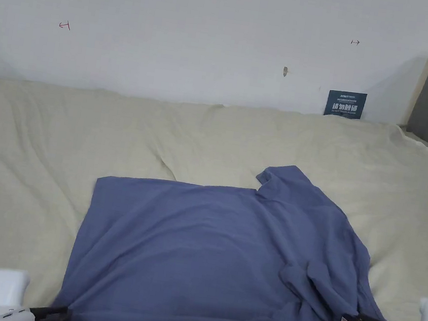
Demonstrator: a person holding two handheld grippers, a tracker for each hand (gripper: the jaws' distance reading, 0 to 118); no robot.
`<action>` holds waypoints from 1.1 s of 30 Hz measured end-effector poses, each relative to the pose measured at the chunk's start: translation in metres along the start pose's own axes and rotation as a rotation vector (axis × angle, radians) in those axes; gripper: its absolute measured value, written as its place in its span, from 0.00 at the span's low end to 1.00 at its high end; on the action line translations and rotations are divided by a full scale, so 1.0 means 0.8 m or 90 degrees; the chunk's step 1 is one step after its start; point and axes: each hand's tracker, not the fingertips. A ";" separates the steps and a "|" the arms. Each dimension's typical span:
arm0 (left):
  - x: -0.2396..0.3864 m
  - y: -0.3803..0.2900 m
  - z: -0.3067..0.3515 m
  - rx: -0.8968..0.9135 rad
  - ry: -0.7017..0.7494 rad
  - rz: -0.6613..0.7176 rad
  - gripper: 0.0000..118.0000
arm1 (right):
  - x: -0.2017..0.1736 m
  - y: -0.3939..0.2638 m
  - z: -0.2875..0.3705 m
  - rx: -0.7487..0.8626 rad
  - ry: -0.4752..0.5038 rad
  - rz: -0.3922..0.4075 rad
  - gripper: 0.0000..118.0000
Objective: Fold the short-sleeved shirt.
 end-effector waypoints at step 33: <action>-0.049 -0.031 -0.009 -0.035 0.036 0.095 0.37 | -0.102 -0.075 -0.022 -0.058 0.096 0.162 0.00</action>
